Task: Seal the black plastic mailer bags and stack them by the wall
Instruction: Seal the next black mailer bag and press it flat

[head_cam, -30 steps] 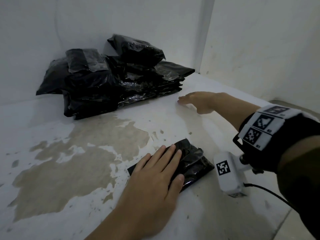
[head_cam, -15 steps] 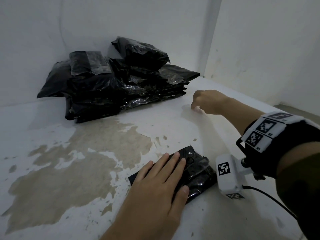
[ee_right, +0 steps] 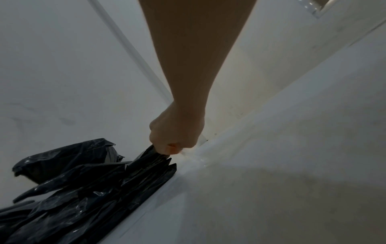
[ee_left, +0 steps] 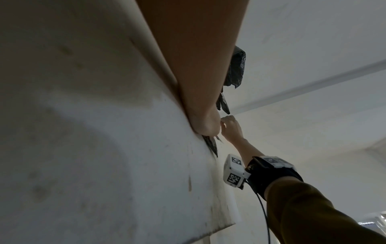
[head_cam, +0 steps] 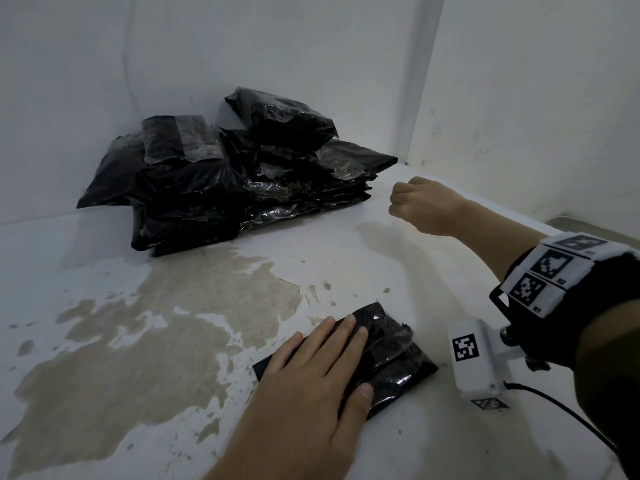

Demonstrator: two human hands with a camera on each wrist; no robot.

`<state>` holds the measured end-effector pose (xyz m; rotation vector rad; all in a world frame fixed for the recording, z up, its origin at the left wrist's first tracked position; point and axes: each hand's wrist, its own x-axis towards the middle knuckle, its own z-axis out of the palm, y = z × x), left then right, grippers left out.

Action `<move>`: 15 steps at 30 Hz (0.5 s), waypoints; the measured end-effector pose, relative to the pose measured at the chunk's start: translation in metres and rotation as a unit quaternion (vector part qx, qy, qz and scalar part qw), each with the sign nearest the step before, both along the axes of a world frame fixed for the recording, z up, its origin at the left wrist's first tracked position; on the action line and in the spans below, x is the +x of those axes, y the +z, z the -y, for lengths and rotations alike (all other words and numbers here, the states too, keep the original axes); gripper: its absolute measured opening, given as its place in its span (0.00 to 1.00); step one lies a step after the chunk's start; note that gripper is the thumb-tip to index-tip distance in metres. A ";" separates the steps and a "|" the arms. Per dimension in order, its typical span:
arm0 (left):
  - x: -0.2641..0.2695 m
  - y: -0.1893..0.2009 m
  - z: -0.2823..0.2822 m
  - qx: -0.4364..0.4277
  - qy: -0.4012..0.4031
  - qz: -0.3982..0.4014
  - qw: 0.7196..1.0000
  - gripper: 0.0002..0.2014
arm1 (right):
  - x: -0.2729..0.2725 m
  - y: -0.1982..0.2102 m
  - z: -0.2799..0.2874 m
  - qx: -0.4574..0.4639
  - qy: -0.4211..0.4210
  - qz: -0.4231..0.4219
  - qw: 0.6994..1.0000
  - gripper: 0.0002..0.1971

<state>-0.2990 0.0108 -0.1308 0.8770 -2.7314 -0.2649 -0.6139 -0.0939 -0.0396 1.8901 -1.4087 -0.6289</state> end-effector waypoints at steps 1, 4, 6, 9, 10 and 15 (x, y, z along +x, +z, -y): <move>0.000 0.000 -0.001 0.003 0.000 -0.001 1.000 0.30 | -0.003 0.002 -0.005 -0.027 0.037 0.001 0.999 0.08; 0.002 0.004 -0.003 0.031 0.003 0.010 0.999 0.28 | -0.009 0.008 -0.023 -0.077 0.105 0.025 0.991 0.05; 0.003 0.010 -0.005 0.063 0.011 0.026 0.998 0.29 | -0.011 0.014 -0.035 -0.092 0.146 0.042 0.984 0.04; -0.002 0.018 -0.008 0.054 0.017 0.019 0.998 0.38 | -0.016 0.021 -0.051 -0.088 0.165 0.051 0.981 0.08; -0.002 0.019 -0.010 0.044 0.021 0.021 0.999 0.39 | -0.016 0.025 -0.056 -0.090 0.164 0.053 0.981 0.10; 0.000 0.018 -0.012 0.028 0.016 0.044 0.999 0.43 | -0.017 0.032 -0.081 -0.093 0.134 0.058 0.985 0.15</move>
